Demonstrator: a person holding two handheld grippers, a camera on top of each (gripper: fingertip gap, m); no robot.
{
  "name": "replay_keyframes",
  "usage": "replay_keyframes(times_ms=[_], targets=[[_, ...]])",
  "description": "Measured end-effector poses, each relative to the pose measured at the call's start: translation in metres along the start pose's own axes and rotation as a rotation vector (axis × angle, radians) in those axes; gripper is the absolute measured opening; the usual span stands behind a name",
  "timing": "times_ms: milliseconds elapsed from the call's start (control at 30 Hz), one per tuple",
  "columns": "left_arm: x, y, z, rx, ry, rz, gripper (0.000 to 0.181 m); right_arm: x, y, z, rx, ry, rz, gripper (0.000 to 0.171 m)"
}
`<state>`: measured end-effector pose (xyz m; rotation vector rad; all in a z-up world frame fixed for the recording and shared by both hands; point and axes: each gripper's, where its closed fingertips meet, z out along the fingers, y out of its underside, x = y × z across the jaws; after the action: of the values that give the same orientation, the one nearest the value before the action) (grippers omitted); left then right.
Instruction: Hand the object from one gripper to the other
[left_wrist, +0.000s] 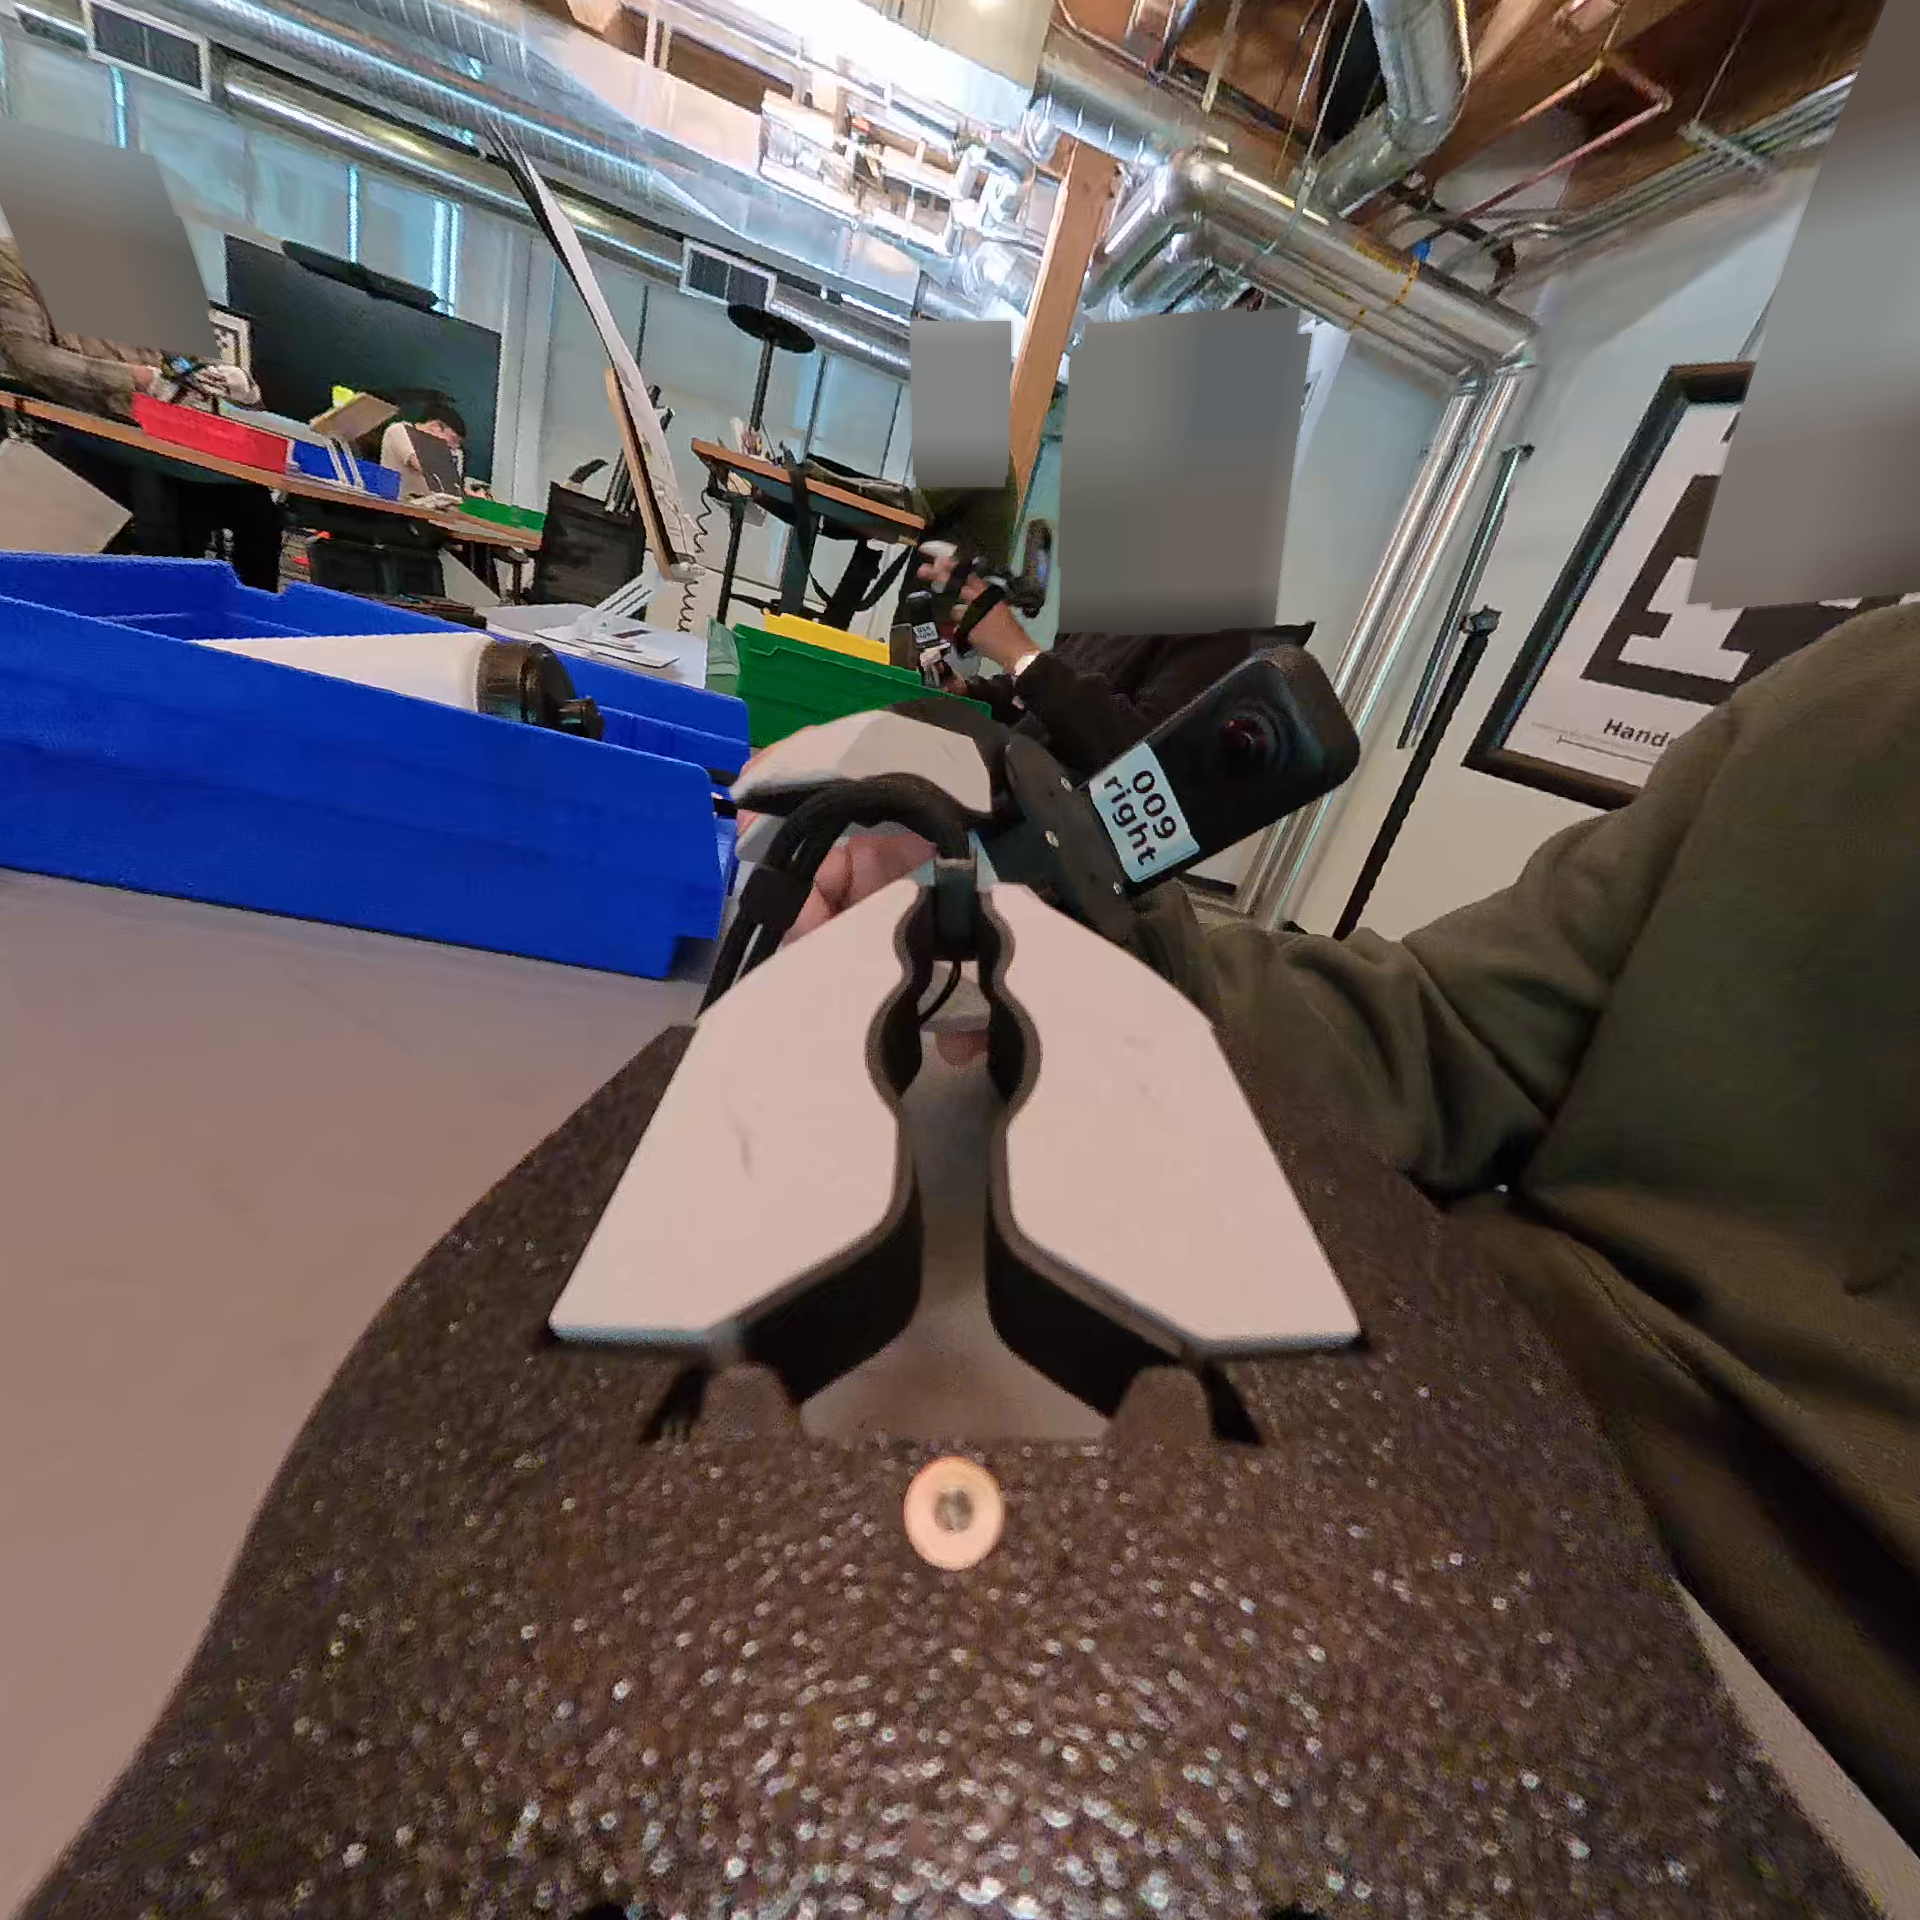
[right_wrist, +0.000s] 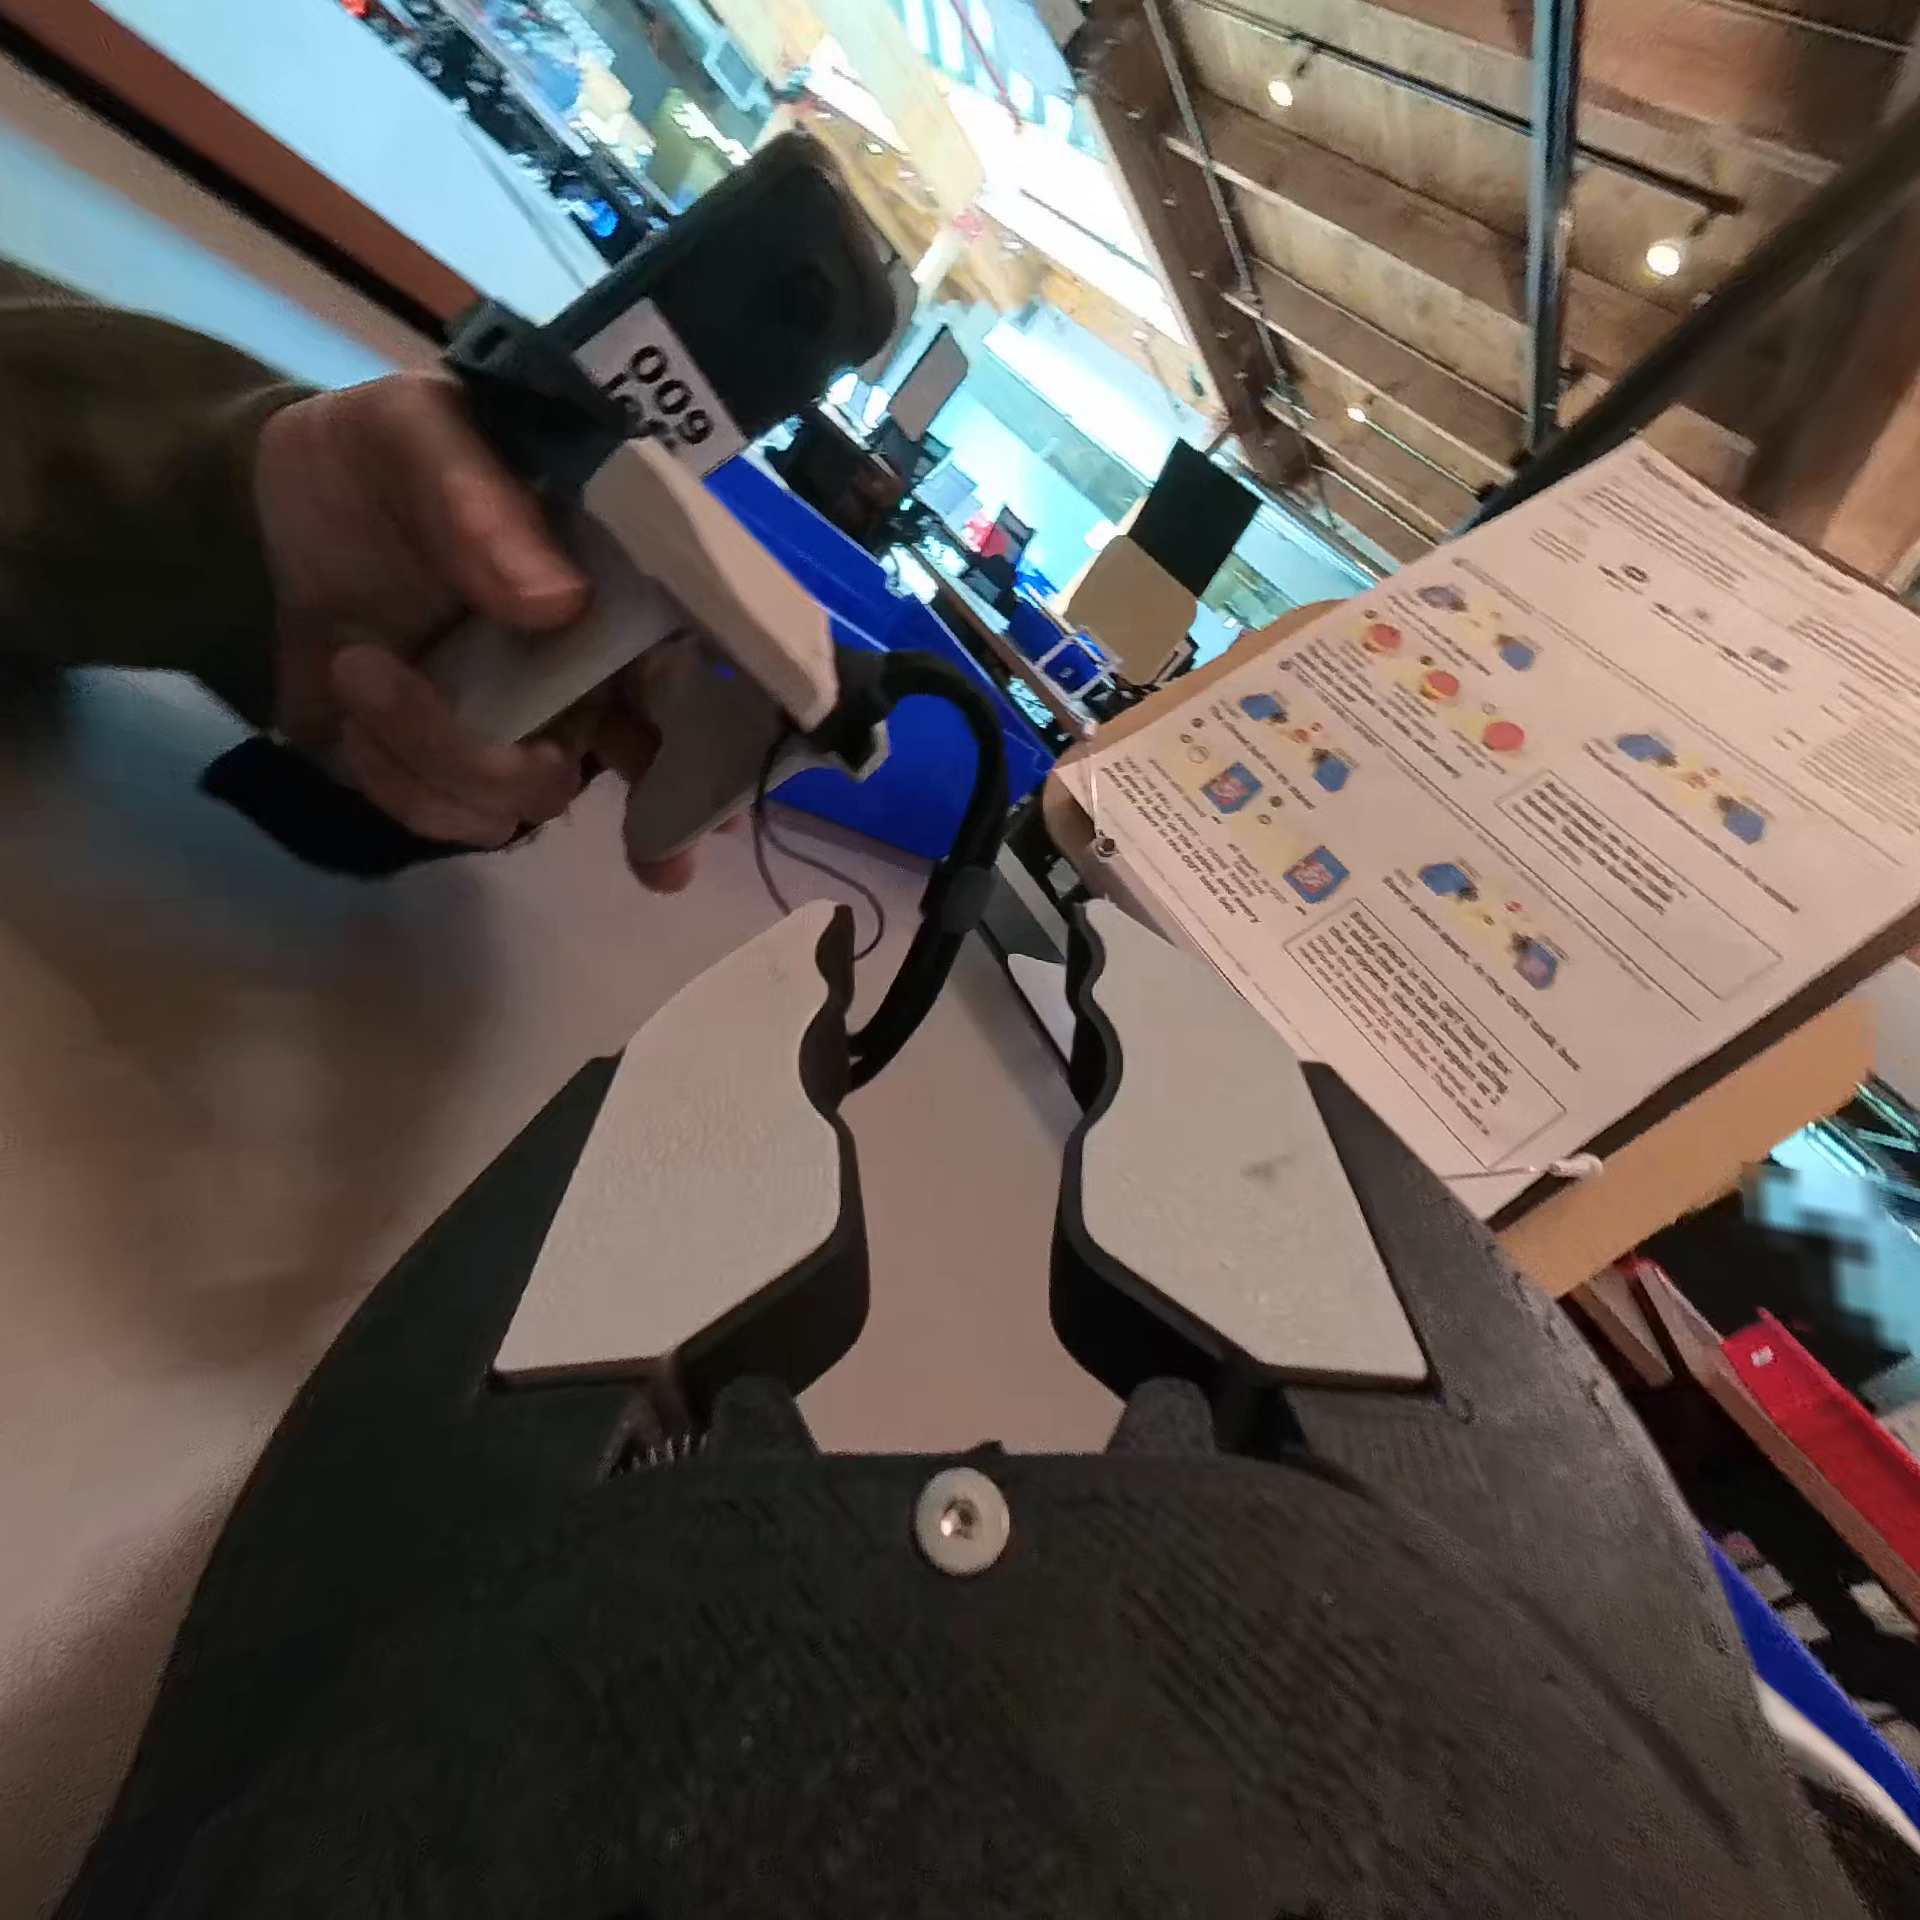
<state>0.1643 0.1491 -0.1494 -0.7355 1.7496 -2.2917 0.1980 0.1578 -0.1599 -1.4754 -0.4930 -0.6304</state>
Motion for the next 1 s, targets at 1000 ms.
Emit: replay_keyframes(times_ms=[1000], targets=[[0.006, 0.005, 0.021, 0.024, -0.019, 0.114, 0.007, 0.02, 0.004, -0.001, -0.018, 0.091, 0.14, 0.007]])
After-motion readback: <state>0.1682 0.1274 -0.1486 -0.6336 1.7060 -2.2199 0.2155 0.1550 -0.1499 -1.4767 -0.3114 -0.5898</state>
